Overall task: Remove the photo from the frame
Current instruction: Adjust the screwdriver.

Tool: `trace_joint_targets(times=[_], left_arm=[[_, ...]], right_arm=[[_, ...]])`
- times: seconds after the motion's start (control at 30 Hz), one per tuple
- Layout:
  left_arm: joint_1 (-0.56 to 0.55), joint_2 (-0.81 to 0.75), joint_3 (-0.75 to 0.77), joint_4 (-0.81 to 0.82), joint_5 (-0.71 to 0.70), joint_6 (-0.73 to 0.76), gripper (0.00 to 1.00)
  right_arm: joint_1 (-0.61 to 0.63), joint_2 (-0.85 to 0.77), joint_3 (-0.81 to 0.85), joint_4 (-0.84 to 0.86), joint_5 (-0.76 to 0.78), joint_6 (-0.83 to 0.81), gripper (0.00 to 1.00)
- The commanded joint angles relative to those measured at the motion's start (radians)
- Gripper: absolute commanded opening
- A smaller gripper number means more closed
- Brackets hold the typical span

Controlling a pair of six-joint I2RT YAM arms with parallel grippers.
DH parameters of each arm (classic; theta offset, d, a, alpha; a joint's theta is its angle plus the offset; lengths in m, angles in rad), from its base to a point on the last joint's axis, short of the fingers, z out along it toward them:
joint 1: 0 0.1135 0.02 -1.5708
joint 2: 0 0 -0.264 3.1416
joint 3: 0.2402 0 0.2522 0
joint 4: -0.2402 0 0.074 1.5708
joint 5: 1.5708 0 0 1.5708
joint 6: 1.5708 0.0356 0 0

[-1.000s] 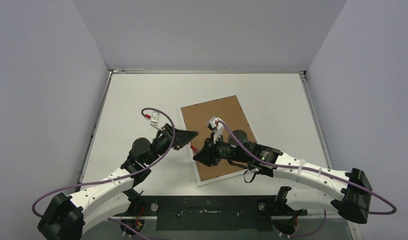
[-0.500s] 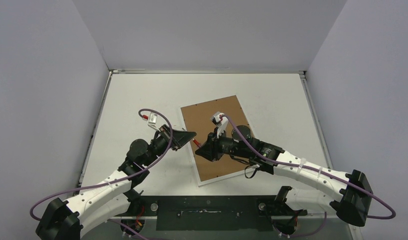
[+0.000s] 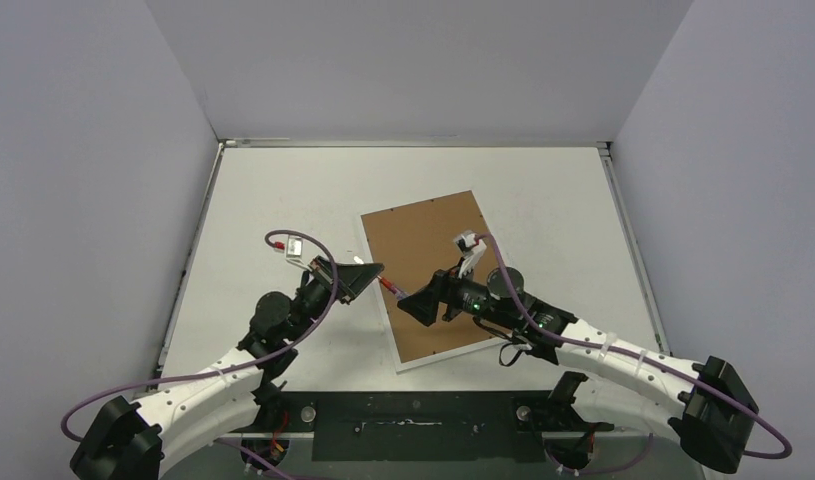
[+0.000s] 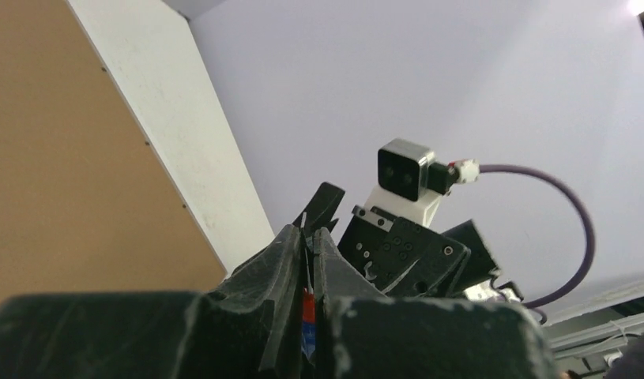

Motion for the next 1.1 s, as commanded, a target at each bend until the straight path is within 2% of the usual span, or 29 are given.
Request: trace_joint_targets(times=[0.0, 0.2, 0.33, 0.43, 0.5, 0.7, 0.97, 1.07], left_arm=[[-0.014, -0.041, -0.040, 0.266, -0.138, -0.020, 0.00], [-0.046, 0.024, -0.038, 0.438, -0.195, 0.009, 0.00], [-0.084, 0.089, -0.029, 0.516, -0.221, 0.015, 0.00], [-0.114, 0.109, -0.033, 0.553, -0.248, 0.023, 0.00], [-0.127, 0.105, -0.035, 0.555, -0.263, 0.031, 0.00], [-0.142, 0.070, -0.035, 0.505, -0.283, 0.051, 0.00], [-0.154, 0.067, -0.035, 0.491, -0.294, 0.057, 0.00], [-0.163, 0.079, -0.035, 0.501, -0.298, 0.059, 0.00]], right_arm=[[-0.003, -0.081, -0.112, 0.359, 0.124, 0.169, 0.83], [0.074, 0.001, -0.214, 0.769, 0.268, 0.262, 0.89], [0.102, 0.113, -0.208, 0.944, 0.277, 0.260, 0.89], [0.103, 0.150, -0.200, 1.007, 0.277, 0.247, 0.88], [0.102, 0.159, -0.183, 0.989, 0.272, 0.236, 0.83], [0.101, 0.159, -0.176, 0.997, 0.250, 0.229, 0.59], [0.101, 0.189, -0.148, 1.026, 0.192, 0.247, 0.43], [0.102, 0.204, -0.137, 1.039, 0.174, 0.251, 0.33]])
